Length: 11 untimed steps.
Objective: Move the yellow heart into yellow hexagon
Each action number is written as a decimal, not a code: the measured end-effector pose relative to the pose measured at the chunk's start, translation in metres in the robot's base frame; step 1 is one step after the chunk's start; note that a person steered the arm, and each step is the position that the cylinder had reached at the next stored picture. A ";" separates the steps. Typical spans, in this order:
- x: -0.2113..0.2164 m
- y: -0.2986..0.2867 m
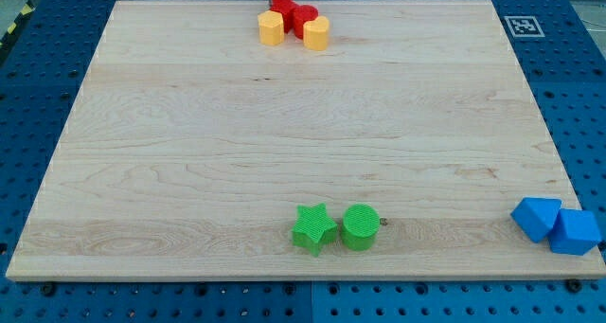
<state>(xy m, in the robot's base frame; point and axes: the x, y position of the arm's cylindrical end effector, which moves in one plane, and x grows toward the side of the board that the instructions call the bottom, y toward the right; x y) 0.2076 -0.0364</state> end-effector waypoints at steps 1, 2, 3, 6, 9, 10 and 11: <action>0.014 0.001; 0.002 0.001; 0.001 0.031; 0.085 0.121; 0.093 0.051; 0.078 0.045; 0.073 0.052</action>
